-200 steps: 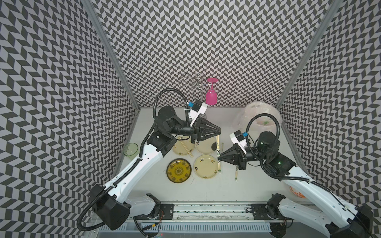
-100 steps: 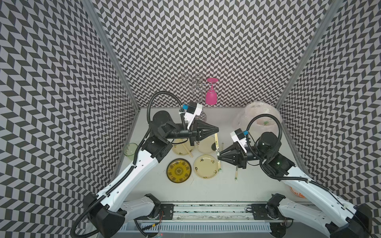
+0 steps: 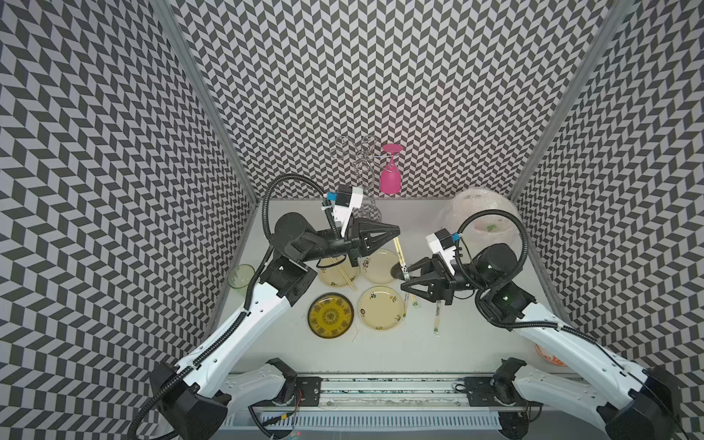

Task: Remove the packaging of disposable chopsticks
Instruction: Remove the packet bag from the disposable chopsticks.

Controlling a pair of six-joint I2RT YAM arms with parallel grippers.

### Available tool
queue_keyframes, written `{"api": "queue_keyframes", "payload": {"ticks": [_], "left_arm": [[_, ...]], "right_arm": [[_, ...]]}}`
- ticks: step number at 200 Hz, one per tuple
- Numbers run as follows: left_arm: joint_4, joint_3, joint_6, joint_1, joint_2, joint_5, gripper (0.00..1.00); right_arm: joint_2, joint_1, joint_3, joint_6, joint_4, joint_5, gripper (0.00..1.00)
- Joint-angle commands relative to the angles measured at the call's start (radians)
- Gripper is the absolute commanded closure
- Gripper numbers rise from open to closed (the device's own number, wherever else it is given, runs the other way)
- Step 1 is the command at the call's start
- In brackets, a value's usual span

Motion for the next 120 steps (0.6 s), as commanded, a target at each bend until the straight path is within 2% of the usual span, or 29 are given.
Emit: {"api": "queue_keyframes", "payload": {"ticks": [1, 10, 21, 40, 46, 51, 55, 67, 86, 120], "left_arm": [[0.043, -0.004, -0.022, 0.001, -0.003, -0.019, 1.0], [0.051, -0.006, -0.027, 0.001, -0.003, -0.021, 1.0], [0.053, -0.006, -0.029, 0.001, -0.006, -0.029, 1.0], [0.041, 0.007, -0.007, 0.001, -0.006, -0.029, 1.0], [0.028, 0.013, 0.007, 0.001, -0.006, -0.029, 0.86], [0.017, 0.017, 0.015, 0.003, -0.005, -0.03, 0.7], [0.008, 0.02, 0.021, 0.004, -0.005, -0.031, 0.62], [-0.007, 0.025, 0.033, 0.009, -0.009, -0.033, 0.57], [-0.007, 0.023, 0.03, 0.02, -0.011, -0.023, 0.58], [0.043, 0.012, -0.013, 0.033, -0.006, 0.012, 0.76]], "right_arm": [[0.005, 0.02, 0.036, -0.039, 0.012, 0.024, 0.69], [0.008, 0.02, 0.04, -0.041, 0.005, 0.043, 0.8], [0.01, 0.02, 0.04, -0.03, 0.011, 0.063, 0.99], [0.011, 0.021, 0.04, -0.013, 0.012, 0.089, 1.0], [0.011, 0.021, 0.04, -0.01, 0.012, 0.089, 1.0], [0.011, 0.021, 0.039, -0.009, 0.012, 0.086, 1.0], [0.011, 0.021, 0.04, -0.009, 0.011, 0.084, 1.0], [0.01, 0.021, 0.045, -0.01, -0.001, 0.078, 1.0], [0.002, 0.021, 0.054, -0.021, -0.027, 0.075, 1.0], [-0.003, 0.022, 0.055, -0.042, -0.066, 0.069, 1.0]]}}
